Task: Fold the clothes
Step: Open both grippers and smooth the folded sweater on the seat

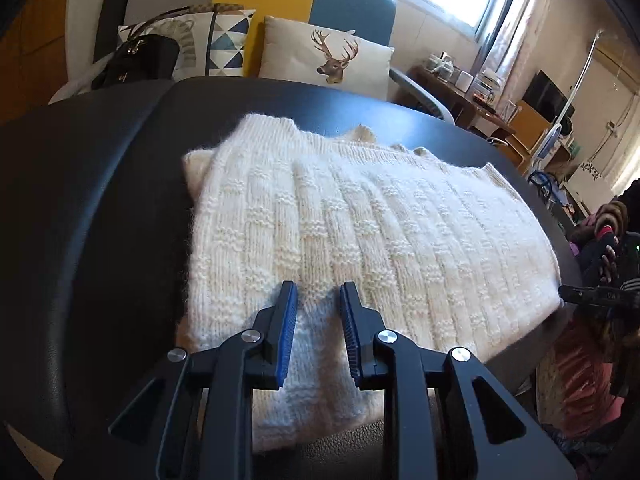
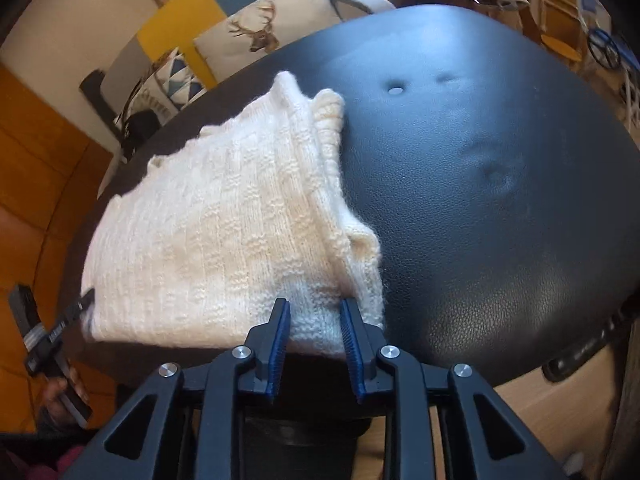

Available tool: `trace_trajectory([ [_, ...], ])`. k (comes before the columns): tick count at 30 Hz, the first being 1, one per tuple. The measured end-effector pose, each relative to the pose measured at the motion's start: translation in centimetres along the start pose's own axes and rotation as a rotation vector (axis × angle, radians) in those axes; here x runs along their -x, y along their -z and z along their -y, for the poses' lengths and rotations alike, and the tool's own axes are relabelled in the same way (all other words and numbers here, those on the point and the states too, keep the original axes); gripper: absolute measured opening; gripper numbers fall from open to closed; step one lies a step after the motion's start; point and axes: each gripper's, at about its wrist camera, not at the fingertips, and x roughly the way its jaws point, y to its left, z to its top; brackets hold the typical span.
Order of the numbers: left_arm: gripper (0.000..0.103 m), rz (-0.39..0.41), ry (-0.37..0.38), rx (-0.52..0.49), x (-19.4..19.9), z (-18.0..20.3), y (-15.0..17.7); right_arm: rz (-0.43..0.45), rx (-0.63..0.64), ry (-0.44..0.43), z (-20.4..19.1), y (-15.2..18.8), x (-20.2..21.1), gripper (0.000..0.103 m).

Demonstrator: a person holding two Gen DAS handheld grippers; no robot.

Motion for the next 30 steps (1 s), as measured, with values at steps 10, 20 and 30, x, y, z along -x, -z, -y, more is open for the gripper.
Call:
trace_trajectory([
  [10,0.025,-0.016,0.026,0.025,0.5,-0.5,2.4,-0.045,0.468,-0.105,-16.0,2.4,-5.1,0.030],
  [20,0.025,0.110,0.096,0.190,5.4,-4.7,2.1,-0.035,0.599,-0.141,-22.0,2.8,-4.4,0.033],
  [30,0.025,0.017,0.106,0.238,2.1,-6.1,1.6,-0.127,0.626,-0.077,-22.5,3.2,-8.4,0.034],
])
